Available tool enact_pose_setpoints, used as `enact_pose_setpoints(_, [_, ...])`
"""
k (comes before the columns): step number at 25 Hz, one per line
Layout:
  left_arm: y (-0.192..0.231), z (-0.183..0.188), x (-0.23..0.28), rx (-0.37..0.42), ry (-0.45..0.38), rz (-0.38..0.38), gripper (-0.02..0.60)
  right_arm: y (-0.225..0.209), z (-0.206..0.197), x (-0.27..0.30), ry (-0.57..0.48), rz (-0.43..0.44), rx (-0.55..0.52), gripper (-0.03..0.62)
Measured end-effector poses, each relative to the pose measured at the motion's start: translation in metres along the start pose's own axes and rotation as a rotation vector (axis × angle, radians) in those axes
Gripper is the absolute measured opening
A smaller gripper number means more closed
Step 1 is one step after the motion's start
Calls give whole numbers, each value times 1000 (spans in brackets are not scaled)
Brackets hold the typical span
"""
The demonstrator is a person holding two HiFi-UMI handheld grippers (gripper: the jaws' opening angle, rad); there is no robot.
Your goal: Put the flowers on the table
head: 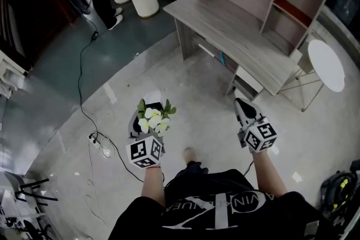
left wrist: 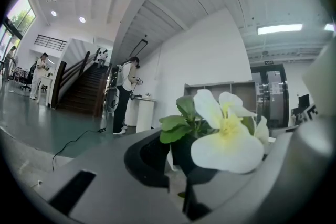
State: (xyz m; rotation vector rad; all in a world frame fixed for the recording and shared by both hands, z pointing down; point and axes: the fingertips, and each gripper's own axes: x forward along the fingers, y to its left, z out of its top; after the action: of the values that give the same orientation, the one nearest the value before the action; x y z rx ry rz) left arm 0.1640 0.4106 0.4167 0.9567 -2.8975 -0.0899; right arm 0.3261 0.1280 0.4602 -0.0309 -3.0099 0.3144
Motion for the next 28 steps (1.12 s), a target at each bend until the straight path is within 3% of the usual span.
enact_pose_setpoints(14, [83, 11, 110, 30, -6, -59, 9, 5, -1, 128, -16, -58, 19, 11])
enact_pose_setpoints(19, [109, 17, 128, 17, -28, -40, 9, 23, 3, 164, -17, -19, -2, 11])
enact_pose_setpoints(28, [134, 6, 145, -5, 1, -37, 9, 19, 1, 188, 13, -32, -2, 11])
